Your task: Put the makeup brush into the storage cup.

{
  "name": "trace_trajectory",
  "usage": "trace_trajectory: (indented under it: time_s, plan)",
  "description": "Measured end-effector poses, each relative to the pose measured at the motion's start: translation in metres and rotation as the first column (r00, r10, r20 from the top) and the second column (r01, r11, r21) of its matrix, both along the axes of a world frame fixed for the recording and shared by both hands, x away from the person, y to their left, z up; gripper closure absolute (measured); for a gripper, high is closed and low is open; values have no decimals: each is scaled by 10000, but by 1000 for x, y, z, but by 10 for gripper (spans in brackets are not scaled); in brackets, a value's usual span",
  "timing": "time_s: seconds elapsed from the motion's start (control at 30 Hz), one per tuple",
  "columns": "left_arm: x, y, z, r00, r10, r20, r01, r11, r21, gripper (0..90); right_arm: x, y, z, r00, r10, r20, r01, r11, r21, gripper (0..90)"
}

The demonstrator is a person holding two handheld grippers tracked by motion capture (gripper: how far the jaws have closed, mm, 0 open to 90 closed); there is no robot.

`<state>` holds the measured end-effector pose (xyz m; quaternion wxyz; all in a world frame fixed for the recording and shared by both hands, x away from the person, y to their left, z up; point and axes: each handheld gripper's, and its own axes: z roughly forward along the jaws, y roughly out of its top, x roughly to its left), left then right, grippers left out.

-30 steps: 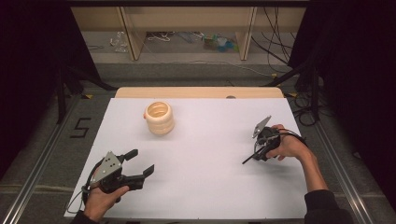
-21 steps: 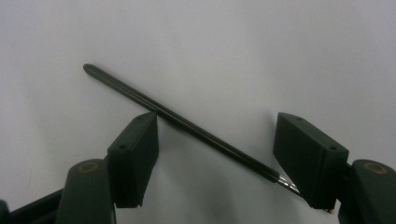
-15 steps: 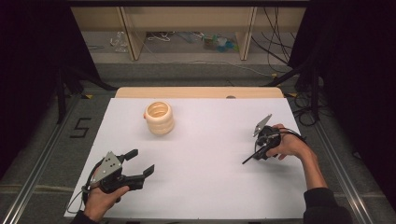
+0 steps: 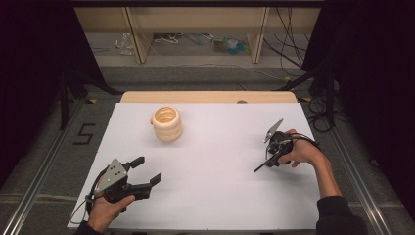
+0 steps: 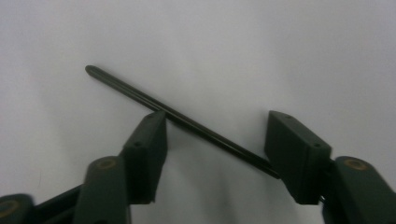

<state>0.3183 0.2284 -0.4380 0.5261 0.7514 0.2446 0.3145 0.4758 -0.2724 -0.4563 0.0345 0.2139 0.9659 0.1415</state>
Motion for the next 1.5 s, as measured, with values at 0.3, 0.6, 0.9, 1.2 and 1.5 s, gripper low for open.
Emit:
trace_trajectory:
  time_s: [0.3,0.6,0.9,1.2,1.5]
  plan:
    - [1,0,0,9999,-122,80,123,9999,-63,171,0,1,3,9999,-123,-77,121,9995,-276,557]
    - [0,0,0,10000,-10,-6,10,10000,-3,171,-3,5,3,9997,199,-134,-207,9980,-599,604]
    - [0,0,0,10000,4,-6,-4,10000,9,170,-2,8,4,9995,100,-315,-124,9970,-768,645]
    - [0,-1,0,10000,-58,36,58,10000,-26,171,-3,14,4,9990,264,-349,-300,9939,-1059,683]
    - [-1,-1,0,10000,11,-26,-10,10000,48,171,-3,17,5,9985,412,-367,-455,9910,-1260,720]
